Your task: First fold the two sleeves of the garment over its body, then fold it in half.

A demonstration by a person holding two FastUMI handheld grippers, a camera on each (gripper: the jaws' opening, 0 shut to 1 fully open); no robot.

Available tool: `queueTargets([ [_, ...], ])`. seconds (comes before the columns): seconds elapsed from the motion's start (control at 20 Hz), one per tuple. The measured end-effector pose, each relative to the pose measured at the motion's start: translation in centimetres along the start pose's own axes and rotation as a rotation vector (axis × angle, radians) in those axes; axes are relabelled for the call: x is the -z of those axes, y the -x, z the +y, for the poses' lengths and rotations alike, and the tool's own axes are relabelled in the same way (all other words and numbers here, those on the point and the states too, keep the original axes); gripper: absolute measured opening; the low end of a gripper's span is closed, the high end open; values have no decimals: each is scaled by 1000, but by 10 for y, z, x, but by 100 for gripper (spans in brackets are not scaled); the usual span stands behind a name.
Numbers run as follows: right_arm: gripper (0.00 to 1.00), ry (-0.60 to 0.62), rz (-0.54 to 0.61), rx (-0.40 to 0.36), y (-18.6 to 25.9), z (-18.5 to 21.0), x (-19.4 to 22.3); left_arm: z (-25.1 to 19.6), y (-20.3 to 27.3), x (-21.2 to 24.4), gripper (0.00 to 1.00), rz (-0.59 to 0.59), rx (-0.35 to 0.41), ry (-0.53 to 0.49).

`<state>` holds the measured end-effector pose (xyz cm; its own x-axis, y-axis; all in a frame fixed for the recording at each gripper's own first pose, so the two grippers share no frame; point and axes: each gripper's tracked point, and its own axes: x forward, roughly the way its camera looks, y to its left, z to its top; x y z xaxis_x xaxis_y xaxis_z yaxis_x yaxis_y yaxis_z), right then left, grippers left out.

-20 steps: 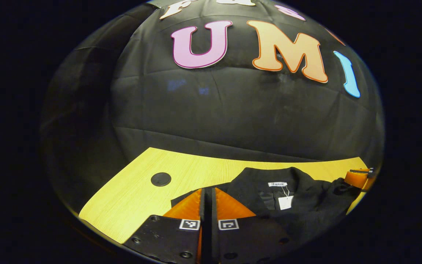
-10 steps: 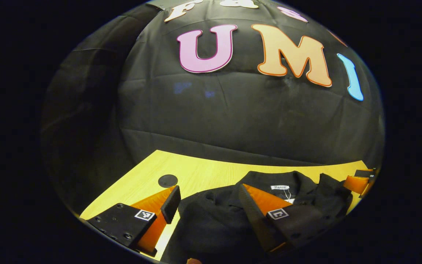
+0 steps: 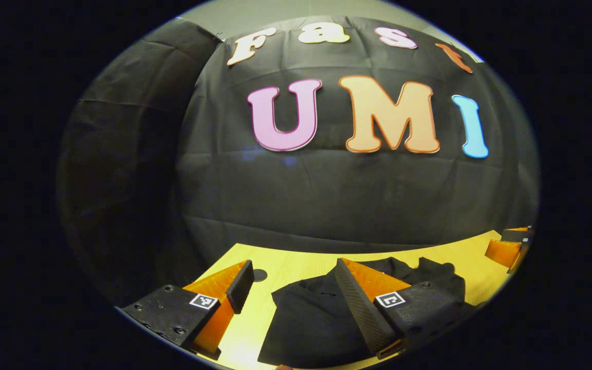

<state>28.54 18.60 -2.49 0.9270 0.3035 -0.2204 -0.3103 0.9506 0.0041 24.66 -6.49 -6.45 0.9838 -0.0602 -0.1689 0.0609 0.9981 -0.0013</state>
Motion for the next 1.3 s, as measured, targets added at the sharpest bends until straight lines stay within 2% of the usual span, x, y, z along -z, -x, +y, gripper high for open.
queueTargets([
  [0.3,98,6,-113,59,103,6,-2,8,83,-7,96,-40,38,36],
  [0.35,95,8,-129,71,117,7,-1,7,92,-8,95,-45,52,38],
  [0.45,94,4,-144,83,145,14,5,8,111,-9,94,-54,70,45],
  [0.5,98,-1,-152,86,156,15,7,8,120,-10,94,-59,77,50],
  [0.55,94,-10,-161,88,169,17,9,10,130,-10,94,-62,81,52],
  [0.6,100,-14,-167,83,178,20,12,11,139,-9,94,-65,83,51],
  [0.75,98,-6,-177,93,212,15,21,12,166,-4,94,-49,101,23],
  [0.9,95,-17,-188,73,245,11,27,16,195,-7,94,-53,75,2],
  [1.0,97,-41,-188,48,264,8,32,15,217,-8,94,-57,46,5],
  [1.1,95,-79,-210,12,283,10,34,7,237,-6,94,-62,47,16],
  [1.3,97,-113,-228,11,309,-5,43,1,271,12,94,-31,64,-2],
])
